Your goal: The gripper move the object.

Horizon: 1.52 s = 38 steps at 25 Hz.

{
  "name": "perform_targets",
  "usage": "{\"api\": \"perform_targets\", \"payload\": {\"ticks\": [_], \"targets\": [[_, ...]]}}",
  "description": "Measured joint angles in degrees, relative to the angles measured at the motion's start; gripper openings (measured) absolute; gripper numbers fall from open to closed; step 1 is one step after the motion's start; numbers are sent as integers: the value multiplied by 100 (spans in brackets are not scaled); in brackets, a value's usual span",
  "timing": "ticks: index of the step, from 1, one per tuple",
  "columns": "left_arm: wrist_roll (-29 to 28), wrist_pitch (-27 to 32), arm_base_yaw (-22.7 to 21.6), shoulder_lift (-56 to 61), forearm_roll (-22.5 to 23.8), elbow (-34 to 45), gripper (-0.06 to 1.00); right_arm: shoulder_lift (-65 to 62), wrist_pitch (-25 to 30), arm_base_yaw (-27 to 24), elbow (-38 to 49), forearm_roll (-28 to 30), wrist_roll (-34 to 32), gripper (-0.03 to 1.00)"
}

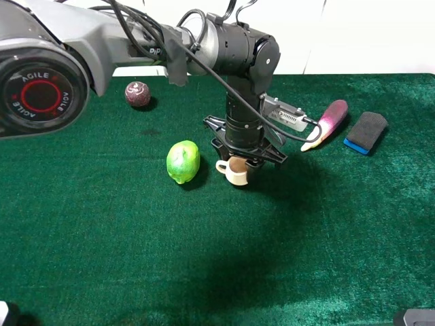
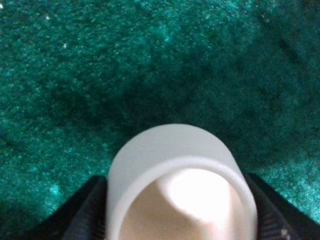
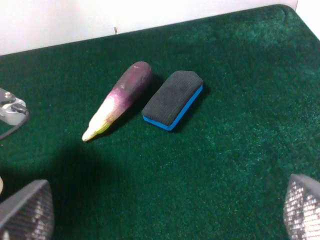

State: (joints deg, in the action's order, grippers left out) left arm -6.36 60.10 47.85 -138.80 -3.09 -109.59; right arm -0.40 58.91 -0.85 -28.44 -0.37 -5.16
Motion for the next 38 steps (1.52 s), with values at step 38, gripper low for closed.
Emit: {"api": "perform_targets", "payload": {"ticks": [38], "targets": [[210,659,0,287,95,-1341,90,0,0,0,0,-6,0,69]]}}
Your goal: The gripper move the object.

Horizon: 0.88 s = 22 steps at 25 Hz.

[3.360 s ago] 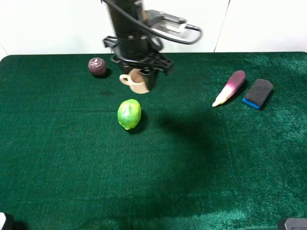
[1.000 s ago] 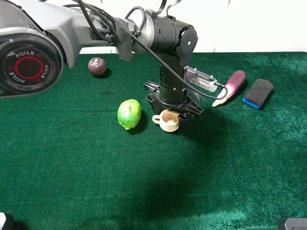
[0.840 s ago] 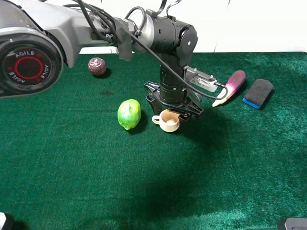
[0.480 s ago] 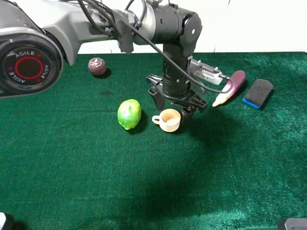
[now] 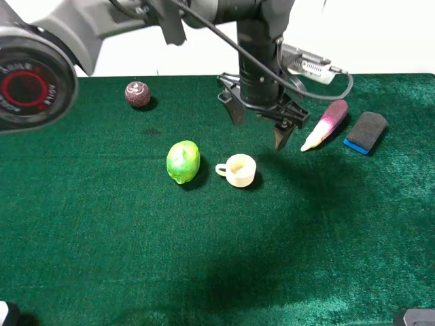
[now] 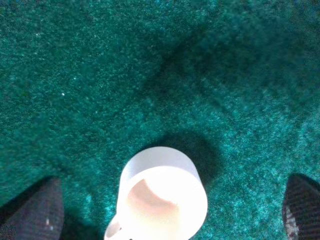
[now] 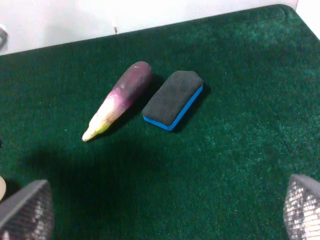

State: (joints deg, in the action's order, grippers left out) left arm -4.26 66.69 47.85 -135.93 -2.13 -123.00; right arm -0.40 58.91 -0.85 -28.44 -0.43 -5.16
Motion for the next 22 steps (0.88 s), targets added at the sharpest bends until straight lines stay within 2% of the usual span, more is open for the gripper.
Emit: {"api": "perform_targets", "payload": {"ticks": [7,11,22], "targets": [[16,6,-5,559,294,21,90,0,0,0,0,0,0,69],[16,6,-5,1039,483,294,91,0,0,0,0,0,0,69],[-26,6,-54,2912,634,2143,93,0,0,0,0,0,0,69]]}}
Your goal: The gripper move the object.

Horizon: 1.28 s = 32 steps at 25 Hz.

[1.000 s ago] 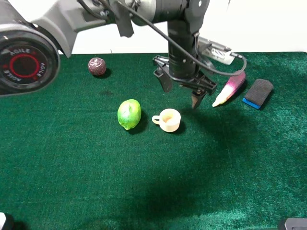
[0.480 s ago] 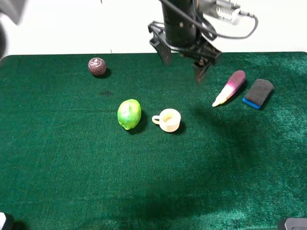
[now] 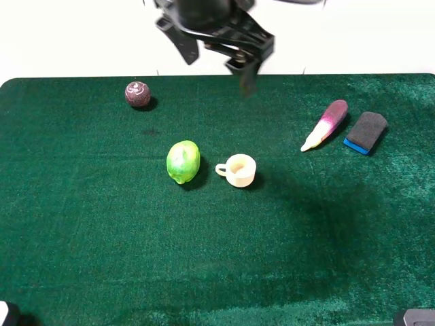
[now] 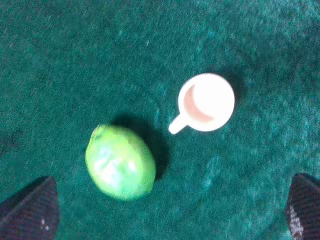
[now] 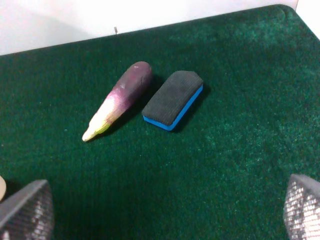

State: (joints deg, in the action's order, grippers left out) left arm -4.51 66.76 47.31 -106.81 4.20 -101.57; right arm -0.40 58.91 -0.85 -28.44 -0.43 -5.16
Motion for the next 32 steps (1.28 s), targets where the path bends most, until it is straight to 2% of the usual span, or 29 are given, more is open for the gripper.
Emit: {"api": "perform_targets", "payload": {"ticks": [17,28,32], "targets": [[-166,11,-10,3806,259,3195,97,0,0,0,0,0,0,69],[-166,21,-10,6299,261,4703,97,0,0,0,0,0,0,69],[-161,25,-267,6973,261,5318,97,0,0,0,0,0,0,69]]}}
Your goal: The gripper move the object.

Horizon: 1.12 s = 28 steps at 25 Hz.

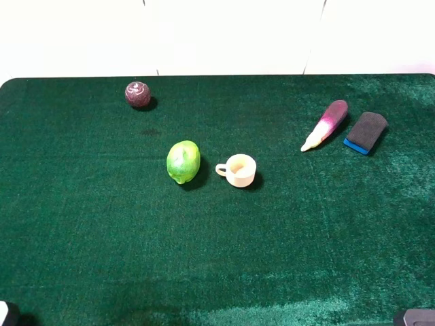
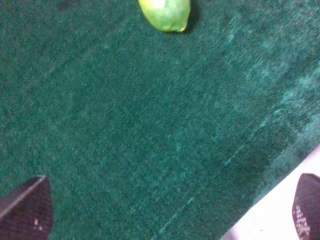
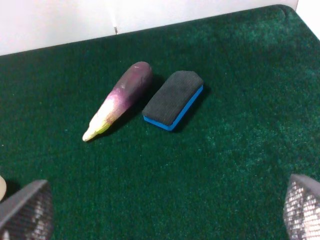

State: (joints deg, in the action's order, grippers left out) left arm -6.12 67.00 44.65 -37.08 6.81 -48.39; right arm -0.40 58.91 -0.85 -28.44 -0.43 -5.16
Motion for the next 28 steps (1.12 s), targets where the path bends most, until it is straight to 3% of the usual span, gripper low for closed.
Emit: {"api": "perform_targets", "payload": {"ticks": [11,16,22,28], "targets": [[55,-63,-2127,1608,4,1267,97,0,0,0,0,0,0,69],[576,-411,-3050,2404,4,1680,97,0,0,0,0,0,0,69],[893,-604,-3628,3170,-252,1963,97,0,0,0,0,0,0,69],[935,-621,-3706,3679,-522,1967,97,0,0,0,0,0,0,69]]}}
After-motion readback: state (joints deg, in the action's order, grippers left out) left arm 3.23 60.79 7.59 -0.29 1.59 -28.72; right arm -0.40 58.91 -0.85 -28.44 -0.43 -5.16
